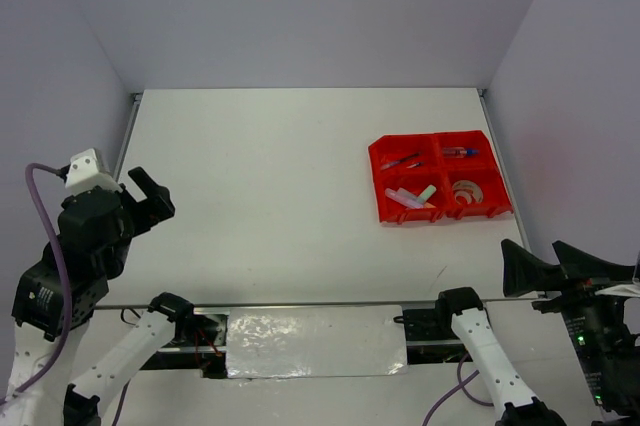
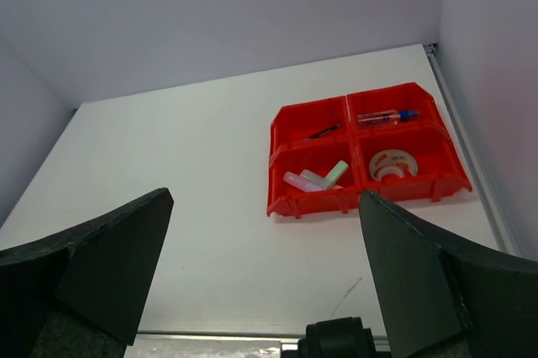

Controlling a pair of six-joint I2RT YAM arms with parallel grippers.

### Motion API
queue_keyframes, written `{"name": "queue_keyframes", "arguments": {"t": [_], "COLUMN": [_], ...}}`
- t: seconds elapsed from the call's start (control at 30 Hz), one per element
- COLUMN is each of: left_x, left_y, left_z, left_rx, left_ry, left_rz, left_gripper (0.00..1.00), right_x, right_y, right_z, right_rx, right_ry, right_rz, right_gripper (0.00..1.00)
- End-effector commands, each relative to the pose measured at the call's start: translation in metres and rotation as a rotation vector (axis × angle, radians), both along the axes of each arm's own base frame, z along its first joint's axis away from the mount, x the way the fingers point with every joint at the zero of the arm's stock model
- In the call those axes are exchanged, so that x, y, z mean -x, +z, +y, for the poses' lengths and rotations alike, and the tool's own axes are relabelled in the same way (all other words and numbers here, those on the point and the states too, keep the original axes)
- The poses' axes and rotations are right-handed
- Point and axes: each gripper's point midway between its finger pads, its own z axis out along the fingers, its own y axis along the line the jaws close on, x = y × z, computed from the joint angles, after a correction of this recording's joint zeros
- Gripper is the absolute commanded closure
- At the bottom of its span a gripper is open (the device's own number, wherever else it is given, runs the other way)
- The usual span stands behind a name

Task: Sort the stationery into containers
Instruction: Reset both arms

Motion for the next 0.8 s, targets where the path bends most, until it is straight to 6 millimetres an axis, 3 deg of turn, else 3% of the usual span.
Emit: {"name": "queue_keyframes", "arguments": {"t": [0.0,0.2,0.43,0.77], "left_x": [0.0,0.002,0.003,0.001], "left_y": [-0.007,-0.006,-0.006,-0.029], "left_z": [0.002,0.003,0.006,0.014], "left_rx": [-0.002,0.021,0.003,-0.07], "left_ry": [0.019,0.04,0.05,0.088], "left_rz": [0.026,0.034,0.034,0.143], "left_gripper": [0.01,0.01,0.01,0.01], "right_x": [0.001,-0.024,-0.04,-0.071], "right_y": [-0.023,-0.04,-0.036,-0.059], "right_z": [-0.005,0.007,0.011,0.004], "right_rx": [0.006,-0.016,-0.008,0.03], "right_ry": [-0.021,0.019,0.029,-0.033], "right_rz": [0.092,0.145,0.099,0.194], "right_gripper": [0.0,0.0,0.0,0.0]}}
